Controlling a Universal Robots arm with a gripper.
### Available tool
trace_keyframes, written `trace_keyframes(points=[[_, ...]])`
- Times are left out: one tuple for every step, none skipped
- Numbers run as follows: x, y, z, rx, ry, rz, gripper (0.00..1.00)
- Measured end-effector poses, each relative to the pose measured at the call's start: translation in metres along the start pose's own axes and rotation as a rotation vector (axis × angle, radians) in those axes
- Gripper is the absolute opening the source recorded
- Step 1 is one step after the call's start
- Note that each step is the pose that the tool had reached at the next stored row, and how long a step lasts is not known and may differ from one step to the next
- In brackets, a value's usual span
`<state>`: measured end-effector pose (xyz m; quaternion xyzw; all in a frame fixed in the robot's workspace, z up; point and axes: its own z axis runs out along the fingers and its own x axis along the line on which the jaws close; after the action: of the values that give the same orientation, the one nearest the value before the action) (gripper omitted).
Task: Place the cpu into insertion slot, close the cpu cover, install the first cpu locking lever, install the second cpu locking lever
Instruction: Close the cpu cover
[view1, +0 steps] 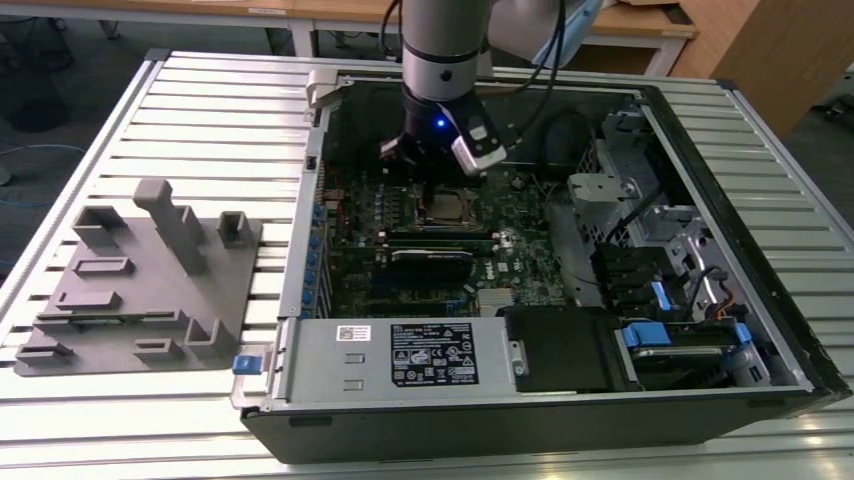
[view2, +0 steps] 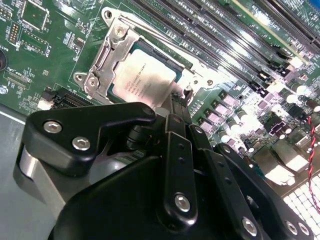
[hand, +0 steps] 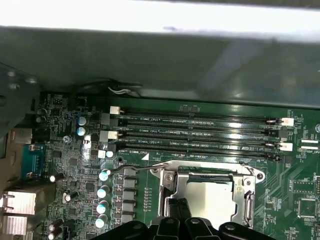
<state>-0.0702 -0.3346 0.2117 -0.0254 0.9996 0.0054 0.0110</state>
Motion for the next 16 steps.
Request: trace_keyframes(points=[[0.0,0.0,0.0008,0.0001,0.0001,0.0,0.1],[0.0,0.0,0.0016,0.0002,0.0001,0.0,0.1],[0.0001,-0.0001,0.0017,0.0002,0.0001,0.0,0.1],[0.0001,-0.0001,0.0017,0.0003,0.0001,0.0,0.1],[0.0001,-0.0001,0.0017,0.0004,0.0003,0.0,0.1],[0.0001,-0.0001,0.0017,0.0004,0.0002,0.0,0.1],[0.0002,0.0,0.0019,0.0002,0.0001,0.0,0.1],[0.0003,0.0,0.002,0.0002,0.0,0.0,0.1],[0.0004,0.0,0.002,0.0002,0.0,0.0,0.1],[0.0004,0.0,0.0022,0.0001,0.0,0.0,0.1],[0.0004,0.0,0.0028,-0.0001,-0.0001,0.0,0.1],[0.0004,0.0,0.0036,0.0,0.0,0.0,0.1],[0.0005,0.0,0.0044,0.0001,0.0,0.0,0.1],[0.0005,-0.0001,0.0048,0.0002,0.0001,0.0,0.1],[0.0006,-0.0001,0.0048,0.0003,0.0002,0.0,0.1],[0.0006,-0.0001,0.0048,0.0004,0.0002,0.0,0.1]])
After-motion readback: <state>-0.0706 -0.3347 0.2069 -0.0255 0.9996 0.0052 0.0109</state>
